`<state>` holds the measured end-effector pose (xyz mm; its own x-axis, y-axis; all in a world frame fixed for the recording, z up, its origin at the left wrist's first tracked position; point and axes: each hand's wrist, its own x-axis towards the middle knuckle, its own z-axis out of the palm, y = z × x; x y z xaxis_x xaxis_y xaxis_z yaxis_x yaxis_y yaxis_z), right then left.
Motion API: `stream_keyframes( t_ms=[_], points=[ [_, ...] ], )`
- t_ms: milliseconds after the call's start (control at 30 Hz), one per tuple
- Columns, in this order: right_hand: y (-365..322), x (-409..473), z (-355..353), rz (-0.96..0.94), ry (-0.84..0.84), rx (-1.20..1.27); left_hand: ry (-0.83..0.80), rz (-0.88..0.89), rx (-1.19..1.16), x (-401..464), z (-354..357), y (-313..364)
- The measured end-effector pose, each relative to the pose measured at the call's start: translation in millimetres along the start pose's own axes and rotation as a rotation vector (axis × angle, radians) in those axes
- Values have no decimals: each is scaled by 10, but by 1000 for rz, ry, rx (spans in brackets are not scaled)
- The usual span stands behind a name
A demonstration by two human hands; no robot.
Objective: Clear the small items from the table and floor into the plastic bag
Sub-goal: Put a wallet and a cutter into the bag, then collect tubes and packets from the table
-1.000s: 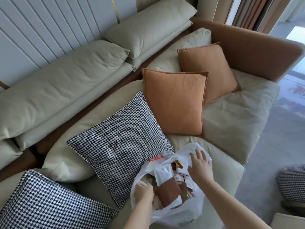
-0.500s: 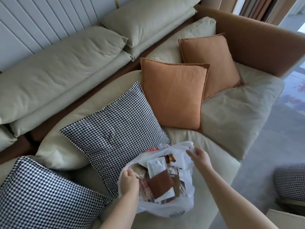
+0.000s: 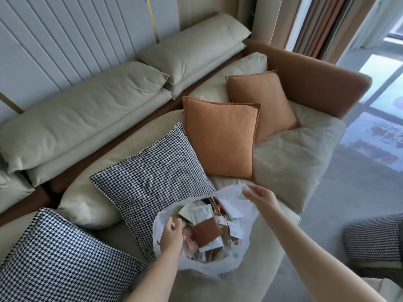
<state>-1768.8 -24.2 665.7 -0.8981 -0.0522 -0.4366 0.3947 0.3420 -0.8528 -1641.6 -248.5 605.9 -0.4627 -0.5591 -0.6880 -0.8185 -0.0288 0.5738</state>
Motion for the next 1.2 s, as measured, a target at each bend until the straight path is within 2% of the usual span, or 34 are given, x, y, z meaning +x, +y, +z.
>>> stream_keyframes(
  t_ms=[167,333,500,700,833,1033,1200],
  points=[
    [-1,-351,-33,24,78,-40,-139,122,19,-424,-126,125],
    [-21,-892,6,46,100,-191,-226,255,156,-852,-387,202],
    [-50,-1583,137,27,67,-408,-267,436,351,-1252,-699,235],
    [-7,-2393,208,25,118,-691,-318,702,557,-1784,-869,297],
    [71,-2829,144,10,207,-790,-353,855,680,-2154,-845,257],
    [337,-3498,-110,-32,416,-777,-488,1007,850,-2695,-557,68],
    [726,-4104,-417,57,572,-724,-545,1201,1038,-3289,-182,-208]
  ],
)
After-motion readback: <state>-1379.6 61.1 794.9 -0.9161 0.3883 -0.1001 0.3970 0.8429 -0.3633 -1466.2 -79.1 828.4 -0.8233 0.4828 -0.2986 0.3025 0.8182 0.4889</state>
